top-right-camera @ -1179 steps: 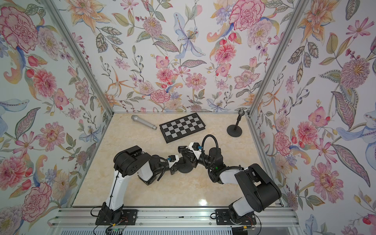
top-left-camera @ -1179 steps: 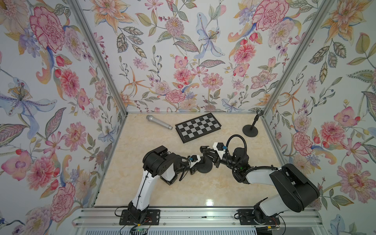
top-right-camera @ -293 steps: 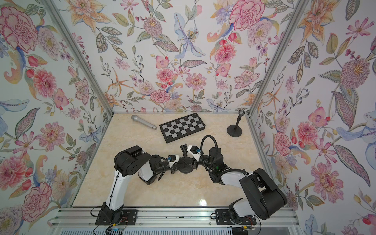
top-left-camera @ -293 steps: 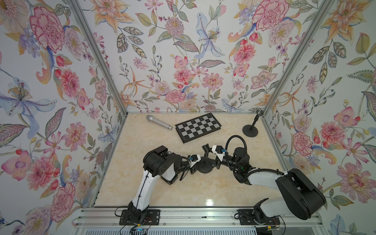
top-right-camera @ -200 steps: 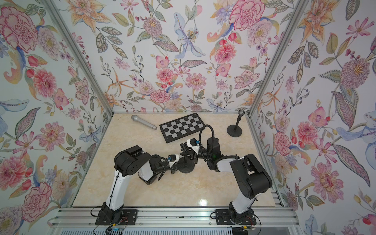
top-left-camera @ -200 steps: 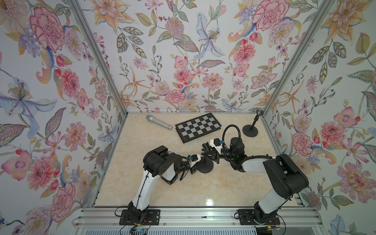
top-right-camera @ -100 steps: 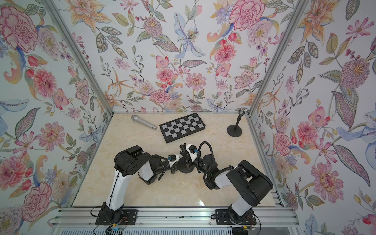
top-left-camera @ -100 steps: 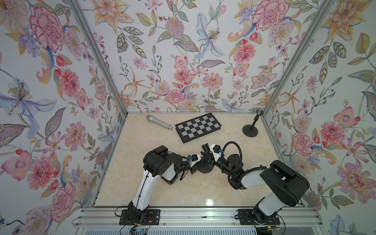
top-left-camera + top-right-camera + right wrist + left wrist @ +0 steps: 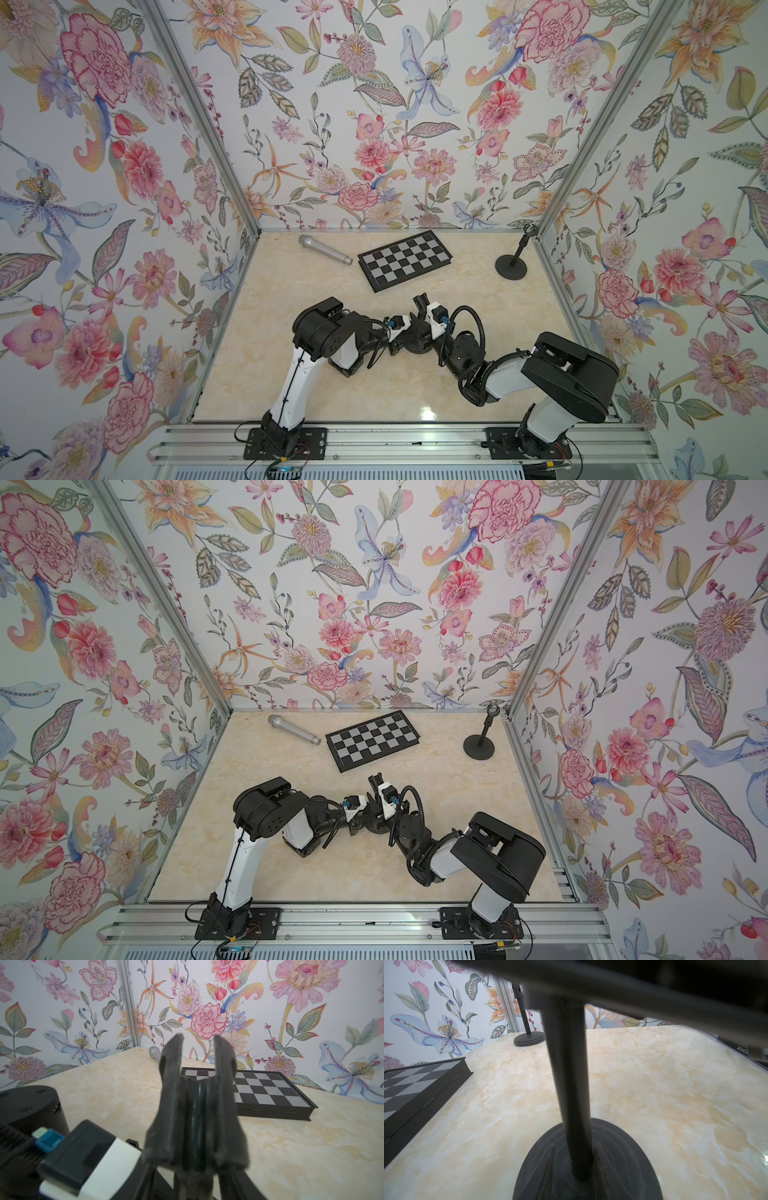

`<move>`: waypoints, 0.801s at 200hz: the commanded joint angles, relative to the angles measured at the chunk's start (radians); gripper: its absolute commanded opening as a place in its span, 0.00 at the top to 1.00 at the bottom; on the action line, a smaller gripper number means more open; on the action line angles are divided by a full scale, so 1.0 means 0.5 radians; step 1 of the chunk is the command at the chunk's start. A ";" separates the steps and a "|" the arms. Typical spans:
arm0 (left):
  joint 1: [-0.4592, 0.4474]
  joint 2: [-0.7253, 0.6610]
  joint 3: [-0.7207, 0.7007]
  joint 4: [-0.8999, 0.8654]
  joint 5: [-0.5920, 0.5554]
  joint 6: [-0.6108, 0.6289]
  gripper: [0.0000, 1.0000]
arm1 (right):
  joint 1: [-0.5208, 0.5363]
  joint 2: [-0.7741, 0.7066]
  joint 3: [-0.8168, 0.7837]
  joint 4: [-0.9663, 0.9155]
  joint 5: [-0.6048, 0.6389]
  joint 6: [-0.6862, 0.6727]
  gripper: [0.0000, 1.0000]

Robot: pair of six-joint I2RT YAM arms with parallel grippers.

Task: Assemble a microphone stand
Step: Screw the microphone stand pole into the microphone stand base.

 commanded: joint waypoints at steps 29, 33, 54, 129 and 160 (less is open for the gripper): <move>0.005 0.337 -0.110 0.446 -0.232 0.122 0.67 | -0.400 -0.335 0.063 -0.747 -1.448 -0.447 0.38; 0.005 0.339 -0.112 0.447 -0.226 0.122 0.67 | -0.433 -0.339 0.075 -0.771 -1.545 -0.477 0.38; 0.005 0.343 -0.112 0.447 -0.211 0.120 0.67 | -0.622 -0.301 0.169 -0.811 -1.996 -0.522 0.45; 0.005 0.336 -0.117 0.447 -0.231 0.123 0.67 | -0.797 -0.007 0.487 -0.862 -2.331 -0.405 0.87; 0.003 0.332 -0.124 0.446 -0.256 0.125 0.67 | -0.762 -0.094 0.298 -0.621 -1.927 -0.301 1.00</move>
